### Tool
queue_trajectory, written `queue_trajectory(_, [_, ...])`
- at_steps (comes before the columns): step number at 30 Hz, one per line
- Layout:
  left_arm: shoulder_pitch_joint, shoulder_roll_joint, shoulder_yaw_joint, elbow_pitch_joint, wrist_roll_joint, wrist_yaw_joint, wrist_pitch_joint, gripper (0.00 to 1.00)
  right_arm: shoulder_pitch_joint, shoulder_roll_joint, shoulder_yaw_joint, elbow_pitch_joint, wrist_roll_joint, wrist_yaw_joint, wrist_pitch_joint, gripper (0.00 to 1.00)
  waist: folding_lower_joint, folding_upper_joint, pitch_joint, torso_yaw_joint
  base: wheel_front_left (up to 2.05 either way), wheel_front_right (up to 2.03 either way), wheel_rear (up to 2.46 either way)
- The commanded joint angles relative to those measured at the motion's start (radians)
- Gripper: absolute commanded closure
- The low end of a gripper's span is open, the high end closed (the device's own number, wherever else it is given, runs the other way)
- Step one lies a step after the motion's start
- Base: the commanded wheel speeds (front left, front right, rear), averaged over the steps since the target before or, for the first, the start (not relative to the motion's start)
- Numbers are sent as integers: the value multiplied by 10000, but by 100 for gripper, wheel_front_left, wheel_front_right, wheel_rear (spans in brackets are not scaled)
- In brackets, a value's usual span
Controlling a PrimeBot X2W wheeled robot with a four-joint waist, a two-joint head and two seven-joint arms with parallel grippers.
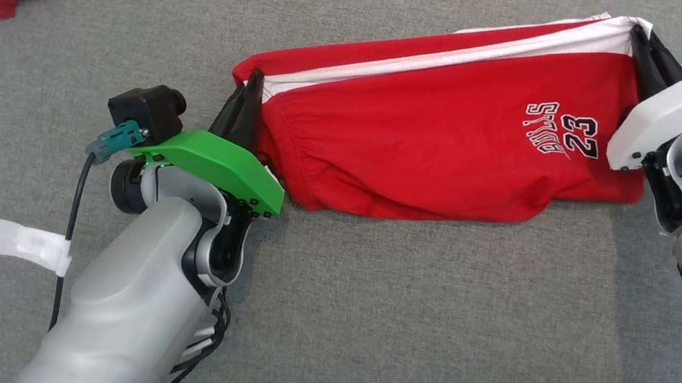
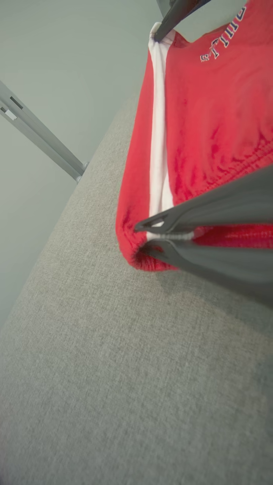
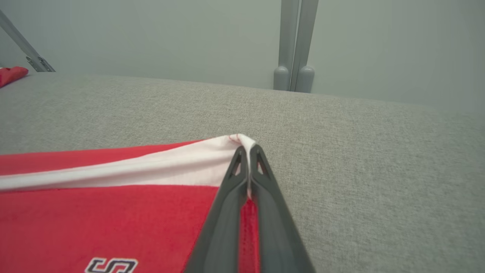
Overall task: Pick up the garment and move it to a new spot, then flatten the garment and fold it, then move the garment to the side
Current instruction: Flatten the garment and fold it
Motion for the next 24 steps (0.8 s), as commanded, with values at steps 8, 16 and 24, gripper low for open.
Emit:
queue_trajectory(8, [11, 49, -91, -591, 460, -182, -30, 0, -569, 97, 303, 702, 246, -15, -475, 0, 0, 0, -14, 83, 0, 0, 0])
queue_trajectory(16, [784, 150, 534, -1621, 1917, -357, -29, 0, -355, -146, 699, 503, 628, -15, -557, 0, 0, 0, -390, -97, 0, 0, 0])
queue_trajectory(24, [2044, 553, 1279, -2847, 3222, -320, -30, 0, 169, -310, 1238, 608, 1415, -15, 150, 0, 0, 0, -931, -245, 0, 0, 0])
